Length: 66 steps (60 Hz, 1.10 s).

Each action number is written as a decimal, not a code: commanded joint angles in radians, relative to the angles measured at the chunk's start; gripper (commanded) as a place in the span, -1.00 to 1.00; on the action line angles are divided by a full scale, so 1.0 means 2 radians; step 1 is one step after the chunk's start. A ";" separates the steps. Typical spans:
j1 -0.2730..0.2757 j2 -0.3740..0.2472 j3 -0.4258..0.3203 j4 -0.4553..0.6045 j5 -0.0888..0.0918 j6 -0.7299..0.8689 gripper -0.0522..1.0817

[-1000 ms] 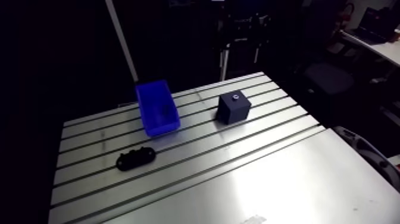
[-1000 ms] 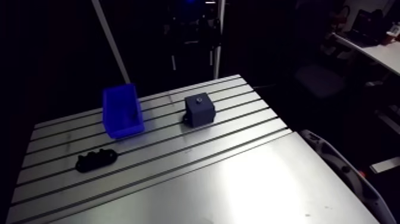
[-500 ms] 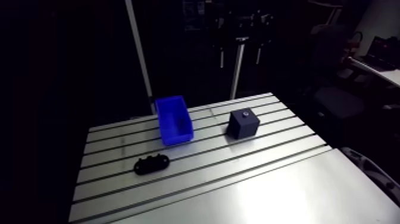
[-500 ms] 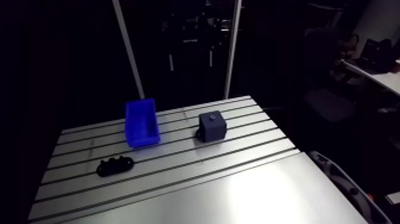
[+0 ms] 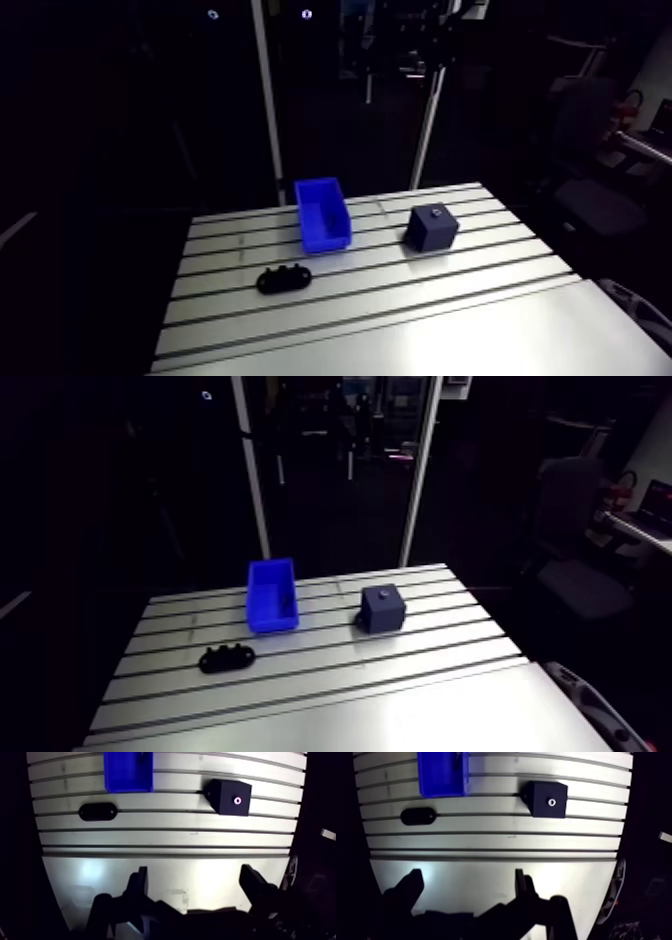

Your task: Pick up the M10 bolt and insert it into the hole until fully seated.

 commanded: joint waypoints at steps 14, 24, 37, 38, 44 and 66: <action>0.020 -0.007 -0.021 0.005 0.002 0.021 -0.90; 0.022 -0.012 -0.013 0.010 0.001 0.021 -0.90; 0.024 -0.020 -0.013 0.010 0.006 0.035 -0.90; 0.026 -0.020 -0.014 0.010 0.006 0.036 -0.90; 0.034 -0.021 -0.013 0.010 0.006 0.036 -0.90; 0.043 -0.021 -0.012 0.010 0.005 0.036 -0.90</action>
